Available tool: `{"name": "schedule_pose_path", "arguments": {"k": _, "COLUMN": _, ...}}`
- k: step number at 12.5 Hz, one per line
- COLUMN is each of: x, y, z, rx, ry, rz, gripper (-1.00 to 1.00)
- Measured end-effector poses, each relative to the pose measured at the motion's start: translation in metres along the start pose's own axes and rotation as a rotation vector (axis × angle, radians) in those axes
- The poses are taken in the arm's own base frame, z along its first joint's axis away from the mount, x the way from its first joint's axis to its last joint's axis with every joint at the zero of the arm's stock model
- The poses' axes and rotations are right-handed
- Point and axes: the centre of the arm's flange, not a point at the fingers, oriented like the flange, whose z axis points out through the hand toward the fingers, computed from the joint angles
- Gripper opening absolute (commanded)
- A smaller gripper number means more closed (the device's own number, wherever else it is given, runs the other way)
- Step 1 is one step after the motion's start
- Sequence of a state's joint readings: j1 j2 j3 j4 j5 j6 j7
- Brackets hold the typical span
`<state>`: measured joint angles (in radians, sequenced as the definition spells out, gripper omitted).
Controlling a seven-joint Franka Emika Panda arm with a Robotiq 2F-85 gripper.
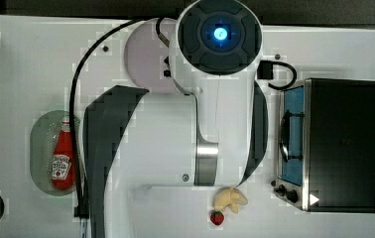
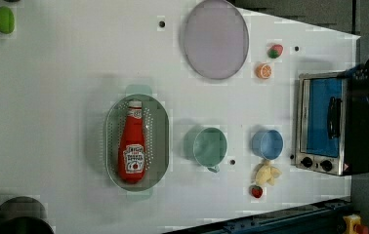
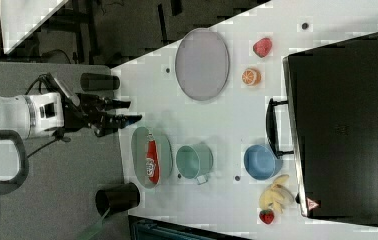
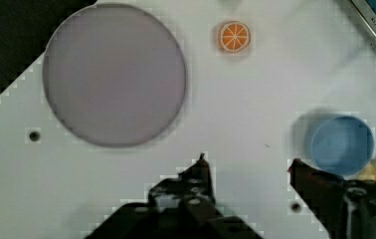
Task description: Pick ketchup from strainer and place it on the table
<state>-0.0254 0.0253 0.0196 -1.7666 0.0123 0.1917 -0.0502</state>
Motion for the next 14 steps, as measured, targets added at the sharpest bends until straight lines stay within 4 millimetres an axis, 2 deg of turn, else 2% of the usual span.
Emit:
{"name": "schedule_pose_path", "arguments": {"k": 2, "x": -0.038, "y": 0.044, "z": -0.004, "rx": -0.107, "ry": -0.126, "rz": 0.023, "gripper": 0.82}}
{"name": "schedule_pose_path", "arguments": {"k": 3, "x": -0.054, "y": 0.061, "z": -0.020, "rx": -0.102, "ry": -0.127, "rz": 0.041, "gripper": 0.99}}
{"name": "schedule_pose_path", "arguments": {"k": 4, "x": -0.062, "y": 0.071, "z": -0.046, "rx": -0.066, "ry": -0.081, "rz": 0.058, "gripper": 1.00}}
{"name": "schedule_pose_path", "arguments": {"k": 6, "x": -0.073, "y": 0.068, "z": -0.098, "rx": 0.037, "ry": 0.047, "rz": 0.047, "gripper": 1.00}}
{"name": "schedule_pose_path", "arguments": {"k": 7, "x": -0.079, "y": 0.058, "z": -0.114, "rx": 0.069, "ry": 0.089, "rz": 0.027, "gripper": 1.00}}
{"name": "schedule_pose_path", "arguments": {"k": 8, "x": -0.087, "y": 0.047, "z": -0.117, "rx": 0.068, "ry": 0.104, "rz": 0.002, "gripper": 1.00}}
{"name": "schedule_pose_path", "arguments": {"k": 10, "x": -0.108, "y": 0.013, "z": -0.099, "rx": 0.033, "ry": 0.089, "rz": -0.068, "gripper": 1.00}}
{"name": "schedule_pose_path", "arguments": {"k": 11, "x": -0.121, "y": -0.013, "z": -0.082, "rx": 0.015, "ry": 0.071, "rz": -0.120, "gripper": 1.00}}
{"name": "schedule_pose_path", "arguments": {"k": 14, "x": -0.175, "y": -0.088, "z": -0.015, "rx": -0.058, "ry": -0.019, "rz": -0.296, "gripper": 1.00}}
